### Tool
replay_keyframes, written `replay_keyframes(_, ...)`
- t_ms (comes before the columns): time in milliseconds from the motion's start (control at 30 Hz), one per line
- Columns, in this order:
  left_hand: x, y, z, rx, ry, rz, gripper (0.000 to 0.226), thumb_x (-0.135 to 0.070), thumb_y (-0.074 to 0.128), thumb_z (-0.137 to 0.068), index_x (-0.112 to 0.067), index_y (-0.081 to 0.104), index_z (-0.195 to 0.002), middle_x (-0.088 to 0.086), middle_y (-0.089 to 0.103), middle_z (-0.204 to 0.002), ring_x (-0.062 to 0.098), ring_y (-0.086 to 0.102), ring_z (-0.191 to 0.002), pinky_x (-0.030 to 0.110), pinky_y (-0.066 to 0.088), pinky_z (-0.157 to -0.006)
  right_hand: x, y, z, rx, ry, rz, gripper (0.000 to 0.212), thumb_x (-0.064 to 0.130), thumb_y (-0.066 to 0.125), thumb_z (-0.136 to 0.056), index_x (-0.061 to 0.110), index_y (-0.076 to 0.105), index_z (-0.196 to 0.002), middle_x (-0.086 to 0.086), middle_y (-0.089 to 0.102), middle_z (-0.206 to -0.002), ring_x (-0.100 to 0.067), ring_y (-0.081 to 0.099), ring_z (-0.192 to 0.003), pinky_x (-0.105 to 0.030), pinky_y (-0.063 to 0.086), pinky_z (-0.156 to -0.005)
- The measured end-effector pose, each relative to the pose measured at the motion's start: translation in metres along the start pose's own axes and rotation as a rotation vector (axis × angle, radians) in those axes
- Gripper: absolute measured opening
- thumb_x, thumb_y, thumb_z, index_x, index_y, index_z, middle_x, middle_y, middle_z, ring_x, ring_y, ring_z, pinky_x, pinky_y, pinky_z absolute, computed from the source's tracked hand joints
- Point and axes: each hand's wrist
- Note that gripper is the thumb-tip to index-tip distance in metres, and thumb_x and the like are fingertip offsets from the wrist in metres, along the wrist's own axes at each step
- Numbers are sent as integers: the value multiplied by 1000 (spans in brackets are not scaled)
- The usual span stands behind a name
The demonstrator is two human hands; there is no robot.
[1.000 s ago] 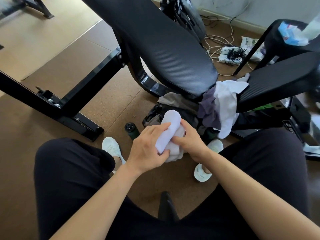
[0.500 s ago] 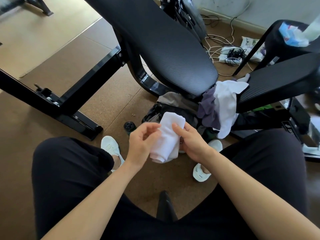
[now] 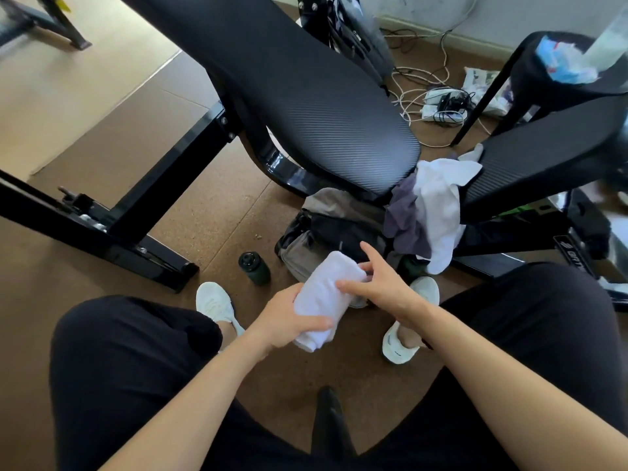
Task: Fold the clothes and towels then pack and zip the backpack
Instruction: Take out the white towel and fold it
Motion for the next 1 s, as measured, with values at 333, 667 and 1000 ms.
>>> replay_keyframes(333, -18, -39, -47, 215, 156, -504, 66, -52, 78, -64, -50, 55, -126, -23, 66, -115, 2, 62, -104, 41, 54, -90, 10, -23, -29, 297, -331, 886, 76, 54, 81, -73, 40, 48, -141, 13, 56, -132, -13, 46, -124, -44, 39, -103)
replay_keyframes(667, -18, -50, -148, 207, 149, -255, 49, -50, 75, -76, -42, 64, -123, -21, 63, -122, -3, 59, -111, 20, 49, -88, -3, -49, -78, 142, -117, 723, 43, 43, 82, -71, 26, 59, -103, 5, 63, -95, -19, 60, -88, -47, 55, -78)
replay_keyframes(1000, -19, -5, -265, -193, -673, 692, 91, -71, 83, -60, -24, 57, -133, 10, 69, -121, 31, 72, -102, 50, 61, -88, -35, -72, -99, -162, 155, 725, 42, 43, 76, -67, 22, 50, -94, 2, 60, -84, -23, 59, -75, -42, 54, -67)
Point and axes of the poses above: each hand's wrist, its own z-axis away from the middle knuckle, its own y-axis out of the palm, x = y × z
